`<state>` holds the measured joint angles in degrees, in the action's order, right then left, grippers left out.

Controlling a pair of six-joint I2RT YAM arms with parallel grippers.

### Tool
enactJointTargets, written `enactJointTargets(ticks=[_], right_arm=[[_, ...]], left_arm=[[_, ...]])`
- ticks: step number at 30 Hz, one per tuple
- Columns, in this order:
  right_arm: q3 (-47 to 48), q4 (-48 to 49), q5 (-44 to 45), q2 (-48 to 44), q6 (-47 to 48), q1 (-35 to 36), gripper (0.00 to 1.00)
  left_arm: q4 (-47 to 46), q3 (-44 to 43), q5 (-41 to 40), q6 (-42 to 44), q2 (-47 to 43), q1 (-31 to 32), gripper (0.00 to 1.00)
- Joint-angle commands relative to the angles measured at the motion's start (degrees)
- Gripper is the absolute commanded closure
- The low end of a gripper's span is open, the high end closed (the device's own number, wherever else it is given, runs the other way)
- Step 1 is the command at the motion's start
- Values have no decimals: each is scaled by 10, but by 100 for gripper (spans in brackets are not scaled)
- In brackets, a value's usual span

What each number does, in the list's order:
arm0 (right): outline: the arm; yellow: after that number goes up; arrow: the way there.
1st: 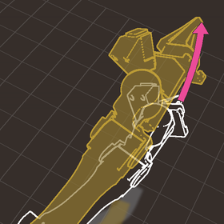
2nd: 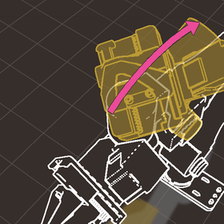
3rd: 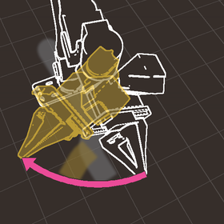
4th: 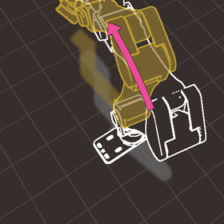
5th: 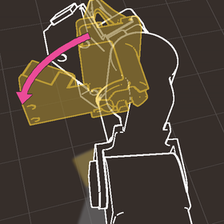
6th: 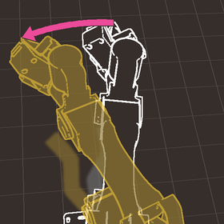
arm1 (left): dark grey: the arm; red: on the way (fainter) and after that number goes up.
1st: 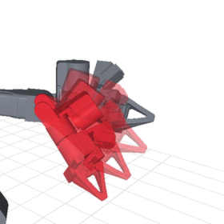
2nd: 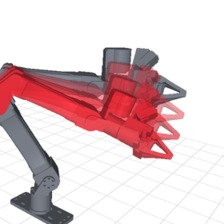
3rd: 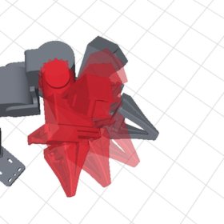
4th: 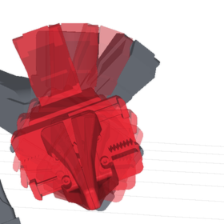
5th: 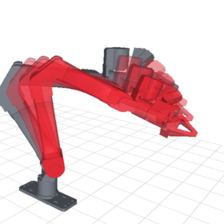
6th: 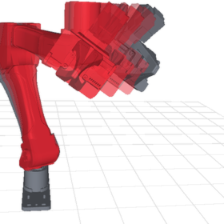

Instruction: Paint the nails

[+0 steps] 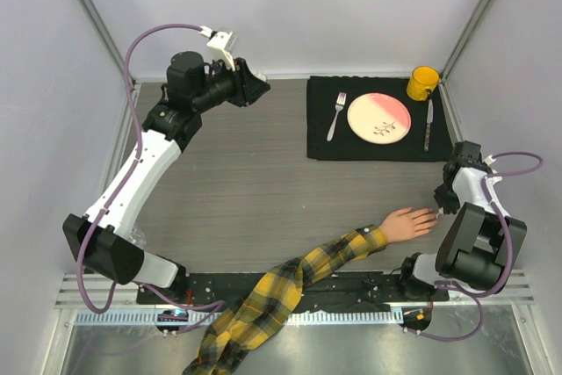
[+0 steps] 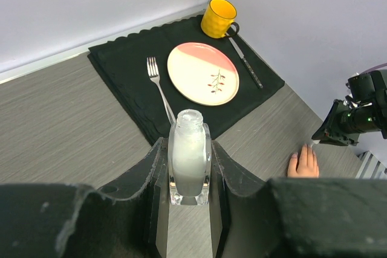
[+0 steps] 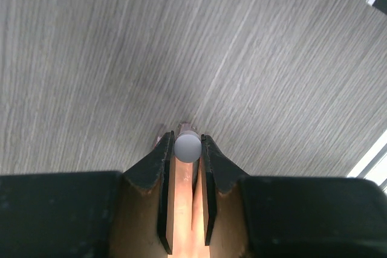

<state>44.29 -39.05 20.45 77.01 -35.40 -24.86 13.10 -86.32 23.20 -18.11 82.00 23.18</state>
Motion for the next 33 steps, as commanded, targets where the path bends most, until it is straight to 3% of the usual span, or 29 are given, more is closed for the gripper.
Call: enactJointTargets(ticks=[1,33], right_arm=[[33,27,23,11,10,1,100],[8,-29,2,-35,-17,10,100]], left_arm=[[-23,-5,5,-3,-23,2,100],[-25,5,8,-6,-27,2,100]])
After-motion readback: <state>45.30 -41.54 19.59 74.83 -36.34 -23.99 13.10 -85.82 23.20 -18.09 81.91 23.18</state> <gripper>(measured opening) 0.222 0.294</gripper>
